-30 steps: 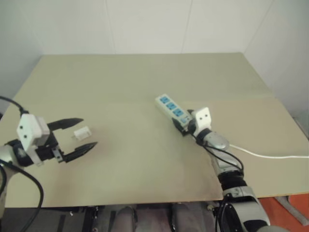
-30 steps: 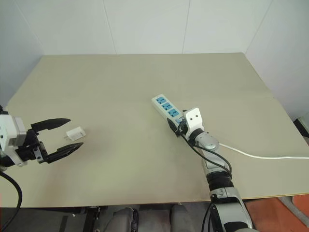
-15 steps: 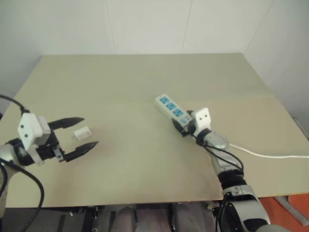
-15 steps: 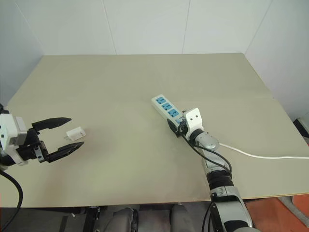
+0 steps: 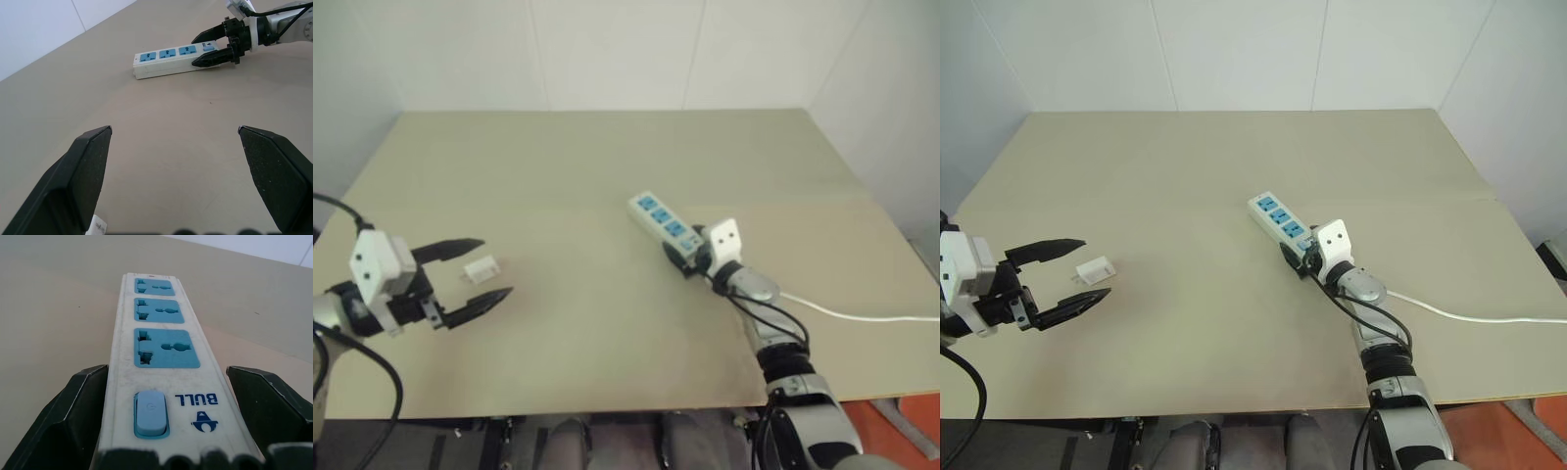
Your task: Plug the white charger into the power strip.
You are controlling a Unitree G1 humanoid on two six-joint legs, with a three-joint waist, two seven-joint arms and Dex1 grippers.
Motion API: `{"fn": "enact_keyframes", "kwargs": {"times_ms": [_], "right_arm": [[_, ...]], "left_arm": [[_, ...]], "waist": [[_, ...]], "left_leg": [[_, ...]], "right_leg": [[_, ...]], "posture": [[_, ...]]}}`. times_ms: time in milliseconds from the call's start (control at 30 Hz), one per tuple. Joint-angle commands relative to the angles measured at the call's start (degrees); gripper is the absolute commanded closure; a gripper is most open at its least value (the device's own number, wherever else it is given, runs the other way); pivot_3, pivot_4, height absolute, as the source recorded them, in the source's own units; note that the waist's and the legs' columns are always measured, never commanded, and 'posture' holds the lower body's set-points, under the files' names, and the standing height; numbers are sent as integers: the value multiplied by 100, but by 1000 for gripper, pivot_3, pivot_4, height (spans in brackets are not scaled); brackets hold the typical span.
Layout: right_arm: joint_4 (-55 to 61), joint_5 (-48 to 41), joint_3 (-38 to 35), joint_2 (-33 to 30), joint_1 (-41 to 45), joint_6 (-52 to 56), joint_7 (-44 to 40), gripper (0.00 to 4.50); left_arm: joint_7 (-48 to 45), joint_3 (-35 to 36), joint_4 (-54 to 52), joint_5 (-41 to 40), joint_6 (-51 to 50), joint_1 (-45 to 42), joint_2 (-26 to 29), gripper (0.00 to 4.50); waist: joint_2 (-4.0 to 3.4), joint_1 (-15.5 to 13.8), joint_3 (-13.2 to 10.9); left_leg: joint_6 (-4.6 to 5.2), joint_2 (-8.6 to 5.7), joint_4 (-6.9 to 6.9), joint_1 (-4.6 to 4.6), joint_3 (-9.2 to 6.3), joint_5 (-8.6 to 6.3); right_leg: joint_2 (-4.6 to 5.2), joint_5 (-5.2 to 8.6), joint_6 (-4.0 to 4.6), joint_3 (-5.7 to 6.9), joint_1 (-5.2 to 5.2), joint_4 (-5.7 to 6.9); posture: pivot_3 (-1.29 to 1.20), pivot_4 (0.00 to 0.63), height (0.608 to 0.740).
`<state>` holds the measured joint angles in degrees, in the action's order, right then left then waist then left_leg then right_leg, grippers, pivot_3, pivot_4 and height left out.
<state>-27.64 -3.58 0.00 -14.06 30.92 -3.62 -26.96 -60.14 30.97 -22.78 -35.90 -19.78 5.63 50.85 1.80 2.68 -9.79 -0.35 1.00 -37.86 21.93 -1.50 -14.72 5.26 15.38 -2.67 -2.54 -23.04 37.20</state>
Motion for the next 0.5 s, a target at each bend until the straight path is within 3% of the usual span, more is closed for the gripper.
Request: {"fn": "enact_keyframes", "kwargs": {"times_ms": [33, 500], "right_arm": [[55, -100, -139, -10, -87, 20, 101, 37], [1403, -286, -191, -96, -496, 619, 70, 37]], "left_arm": [[20, 48, -129, -32, 66, -9, -6, 0], [19, -170, -38, 10, 111, -129, -51, 0]], "waist": [[0, -2, 0], [-2, 6, -2]], "left_leg": [[0, 0, 0, 0, 0, 0], [0, 1, 0, 13, 0, 0]], "right_leg": [[0, 0, 0, 0, 0, 0], [-1, 0, 0, 0, -13, 1]], "posture": [[0, 150, 740], [0, 150, 740]]}}
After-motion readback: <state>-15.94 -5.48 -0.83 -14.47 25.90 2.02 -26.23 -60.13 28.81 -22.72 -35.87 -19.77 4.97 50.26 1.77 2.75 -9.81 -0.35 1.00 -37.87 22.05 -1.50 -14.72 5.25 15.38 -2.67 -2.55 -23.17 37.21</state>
